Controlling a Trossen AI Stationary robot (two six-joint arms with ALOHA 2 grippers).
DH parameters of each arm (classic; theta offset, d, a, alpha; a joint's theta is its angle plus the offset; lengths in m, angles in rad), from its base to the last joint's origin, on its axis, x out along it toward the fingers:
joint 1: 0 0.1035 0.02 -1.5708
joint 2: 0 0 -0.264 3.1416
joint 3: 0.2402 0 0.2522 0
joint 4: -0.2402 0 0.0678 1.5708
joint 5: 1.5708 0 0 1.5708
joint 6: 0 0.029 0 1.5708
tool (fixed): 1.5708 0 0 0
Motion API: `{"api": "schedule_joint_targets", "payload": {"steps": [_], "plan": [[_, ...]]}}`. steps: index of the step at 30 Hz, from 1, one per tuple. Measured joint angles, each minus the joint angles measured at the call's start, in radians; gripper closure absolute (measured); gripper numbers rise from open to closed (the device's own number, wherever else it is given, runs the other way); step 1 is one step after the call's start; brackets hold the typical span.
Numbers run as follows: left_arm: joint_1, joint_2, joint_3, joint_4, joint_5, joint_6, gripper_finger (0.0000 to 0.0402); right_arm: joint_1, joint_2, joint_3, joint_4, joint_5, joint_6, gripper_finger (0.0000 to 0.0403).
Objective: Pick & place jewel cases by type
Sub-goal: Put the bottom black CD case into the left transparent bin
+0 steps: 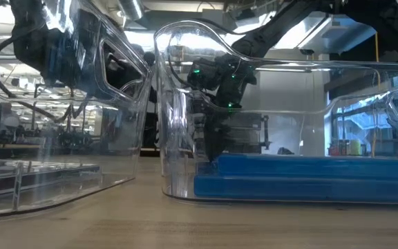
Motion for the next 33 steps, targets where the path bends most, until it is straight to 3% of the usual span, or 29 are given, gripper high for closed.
{"api": "schedule_joint_targets", "payload": {"steps": [8,17,26,33], "plan": [[-0.016,0.0,0.019,-0.065,-0.025,-0.042,0.0311,0.0,0.0,0.0,0.002,0.0,0.0,0.0152],[-0.067,0.001,0.019,-0.058,-0.176,-0.049,0.0316,0.0,0.0,0.0,0.003,0.0,0.0,0.0152],[-0.11,0.001,0.019,-0.063,-0.205,-0.044,0.0352,0.0,0.0,0.0,0.002,0.0,0.0,0.0152],[-0.133,0.001,0.021,-0.051,-0.253,-0.045,0.0362,0.003,-0.047,0.011,-0.067,0.108,0.006,0.0152]]}}
